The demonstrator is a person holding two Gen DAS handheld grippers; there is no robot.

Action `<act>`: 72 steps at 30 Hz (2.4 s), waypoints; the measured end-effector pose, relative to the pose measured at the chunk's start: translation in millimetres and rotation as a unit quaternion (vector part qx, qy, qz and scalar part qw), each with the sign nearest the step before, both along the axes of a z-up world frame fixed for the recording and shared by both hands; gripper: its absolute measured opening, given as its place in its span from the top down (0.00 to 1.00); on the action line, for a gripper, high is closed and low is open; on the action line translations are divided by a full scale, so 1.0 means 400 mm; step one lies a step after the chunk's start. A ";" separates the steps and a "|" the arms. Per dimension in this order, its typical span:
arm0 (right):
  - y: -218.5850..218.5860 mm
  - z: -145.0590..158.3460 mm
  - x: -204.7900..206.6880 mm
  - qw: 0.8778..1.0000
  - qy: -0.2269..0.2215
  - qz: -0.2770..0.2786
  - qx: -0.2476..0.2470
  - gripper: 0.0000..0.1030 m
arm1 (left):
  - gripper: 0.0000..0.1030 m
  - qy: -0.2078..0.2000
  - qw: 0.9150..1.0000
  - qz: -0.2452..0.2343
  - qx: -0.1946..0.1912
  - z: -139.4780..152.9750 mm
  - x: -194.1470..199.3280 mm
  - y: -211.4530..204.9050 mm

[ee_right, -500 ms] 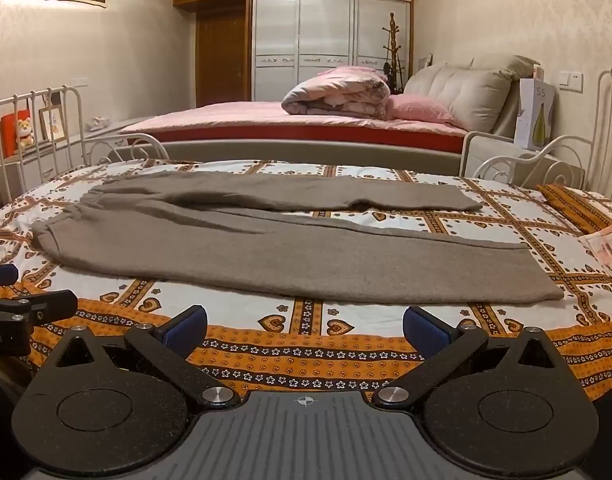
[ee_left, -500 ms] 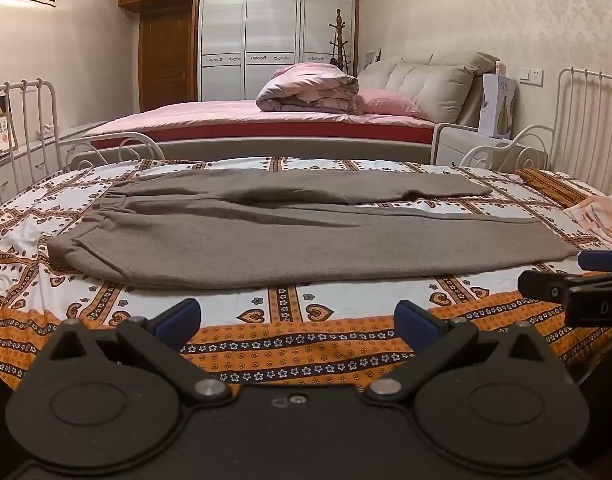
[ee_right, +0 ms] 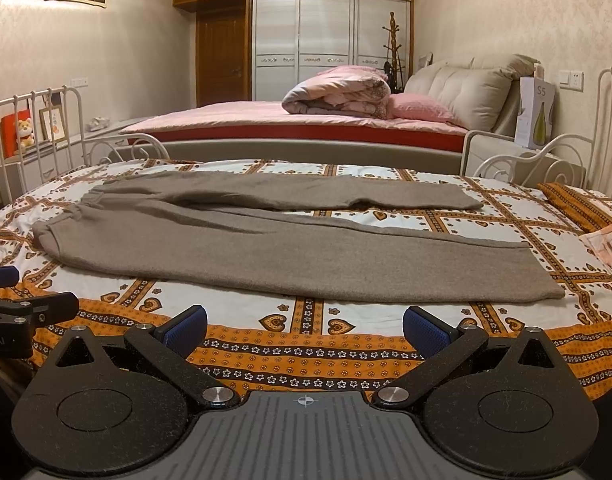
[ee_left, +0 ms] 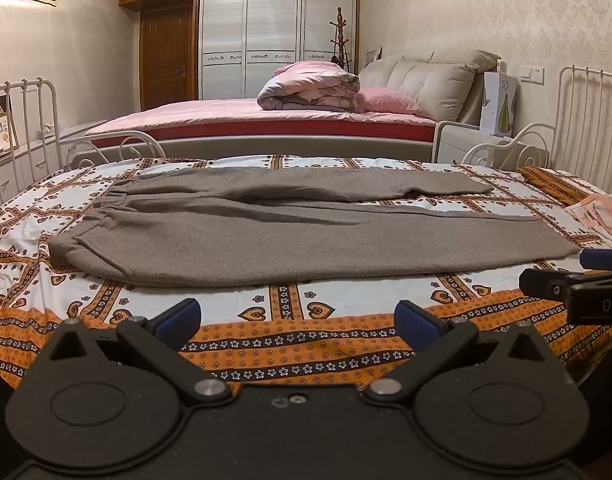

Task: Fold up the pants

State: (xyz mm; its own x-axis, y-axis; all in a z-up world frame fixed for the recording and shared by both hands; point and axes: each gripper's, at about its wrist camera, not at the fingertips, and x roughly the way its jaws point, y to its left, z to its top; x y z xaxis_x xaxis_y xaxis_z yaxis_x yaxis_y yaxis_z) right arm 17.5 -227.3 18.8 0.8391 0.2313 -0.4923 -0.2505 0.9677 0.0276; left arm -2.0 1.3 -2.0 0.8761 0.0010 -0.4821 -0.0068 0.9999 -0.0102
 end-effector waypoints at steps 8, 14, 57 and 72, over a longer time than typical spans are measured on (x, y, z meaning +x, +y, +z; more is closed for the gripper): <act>0.001 -0.001 0.001 1.000 0.000 0.000 0.001 0.00 | 0.06 0.002 1.000 0.001 -0.004 -0.001 0.004 -0.006; 0.003 -0.001 0.001 1.000 0.000 0.000 -0.001 0.00 | 0.06 0.002 1.000 0.002 -0.006 -0.002 0.006 -0.004; 0.149 0.148 0.537 0.995 -0.015 0.100 0.023 0.00 | 0.06 0.000 0.992 0.127 -0.013 0.147 0.451 0.445; 0.278 0.149 0.866 0.989 -0.008 0.147 0.015 0.00 | 0.28 0.021 0.994 0.107 -0.005 0.117 0.715 0.616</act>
State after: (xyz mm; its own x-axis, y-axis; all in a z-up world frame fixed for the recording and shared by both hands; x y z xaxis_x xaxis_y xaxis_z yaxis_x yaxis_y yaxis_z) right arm 364.1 -116.0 78.4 0.7410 0.4812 -0.4685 -0.5219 0.8516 0.0493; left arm 284.0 247.7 44.6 0.8353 0.1796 -0.5196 -0.2192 0.9756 -0.0153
